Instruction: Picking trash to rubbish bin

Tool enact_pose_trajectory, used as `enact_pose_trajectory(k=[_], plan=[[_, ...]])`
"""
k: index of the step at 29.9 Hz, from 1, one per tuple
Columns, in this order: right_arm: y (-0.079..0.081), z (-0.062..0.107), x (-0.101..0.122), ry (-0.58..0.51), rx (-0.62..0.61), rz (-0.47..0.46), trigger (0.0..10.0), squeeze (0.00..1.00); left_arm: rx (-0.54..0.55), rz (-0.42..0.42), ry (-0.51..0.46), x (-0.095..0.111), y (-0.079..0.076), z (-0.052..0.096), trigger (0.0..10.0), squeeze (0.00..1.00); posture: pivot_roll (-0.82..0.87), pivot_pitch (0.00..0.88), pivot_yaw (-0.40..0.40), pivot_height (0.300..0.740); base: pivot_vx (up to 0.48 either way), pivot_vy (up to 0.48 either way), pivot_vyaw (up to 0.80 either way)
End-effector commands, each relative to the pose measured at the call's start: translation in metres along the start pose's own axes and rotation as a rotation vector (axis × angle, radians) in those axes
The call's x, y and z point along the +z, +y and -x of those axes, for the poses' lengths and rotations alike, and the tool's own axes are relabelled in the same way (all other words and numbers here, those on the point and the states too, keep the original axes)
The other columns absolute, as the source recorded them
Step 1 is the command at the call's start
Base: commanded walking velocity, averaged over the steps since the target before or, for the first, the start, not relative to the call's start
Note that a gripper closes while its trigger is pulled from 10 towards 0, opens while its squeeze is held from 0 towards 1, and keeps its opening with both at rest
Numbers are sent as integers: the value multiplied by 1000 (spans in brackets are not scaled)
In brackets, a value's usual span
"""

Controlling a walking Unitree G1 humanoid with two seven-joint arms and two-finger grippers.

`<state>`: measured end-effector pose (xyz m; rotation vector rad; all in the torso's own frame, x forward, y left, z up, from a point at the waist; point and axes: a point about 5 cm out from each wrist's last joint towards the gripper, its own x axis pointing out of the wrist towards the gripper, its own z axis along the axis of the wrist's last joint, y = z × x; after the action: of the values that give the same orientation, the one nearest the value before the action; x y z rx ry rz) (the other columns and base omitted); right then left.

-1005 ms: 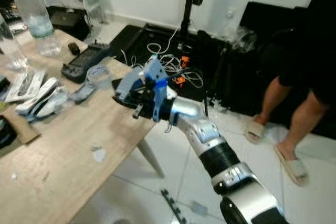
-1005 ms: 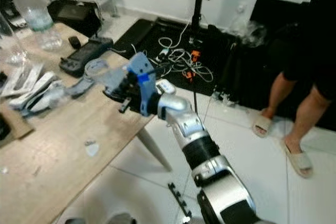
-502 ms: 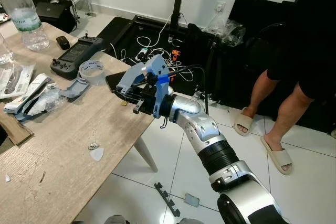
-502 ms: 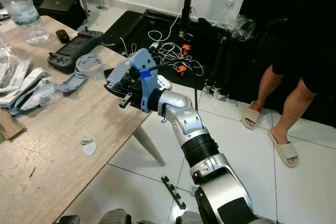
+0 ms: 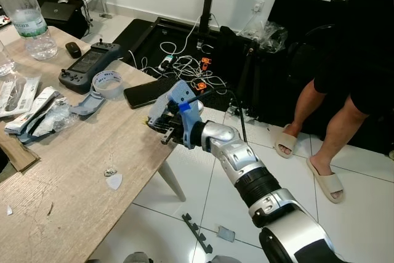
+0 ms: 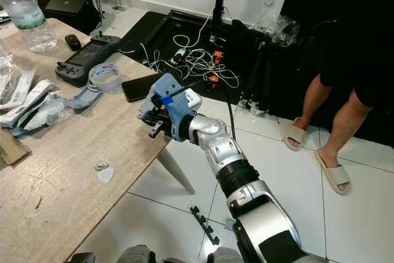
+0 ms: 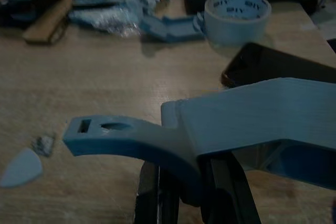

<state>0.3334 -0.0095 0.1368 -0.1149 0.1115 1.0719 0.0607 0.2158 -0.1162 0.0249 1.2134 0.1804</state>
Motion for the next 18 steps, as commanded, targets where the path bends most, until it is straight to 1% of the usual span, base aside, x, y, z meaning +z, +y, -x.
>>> enact_pose_trajectory(k=[1,6,18], plan=[[-1,0,-2,11,-7,13,10000,0,-8,-6,-1,1,-3,0,10000,0,80,54,-39,740,0,0,0],[-5,1,0,19,-37,20,10000,0,-5,-9,-2,2,-3,-1,10000,0,78,45,-43,740,0,0,0],[-7,-1,3,6,-45,28,10000,0,-3,-8,-11,5,-3,-1,10000,0,79,43,-45,740,0,0,0]])
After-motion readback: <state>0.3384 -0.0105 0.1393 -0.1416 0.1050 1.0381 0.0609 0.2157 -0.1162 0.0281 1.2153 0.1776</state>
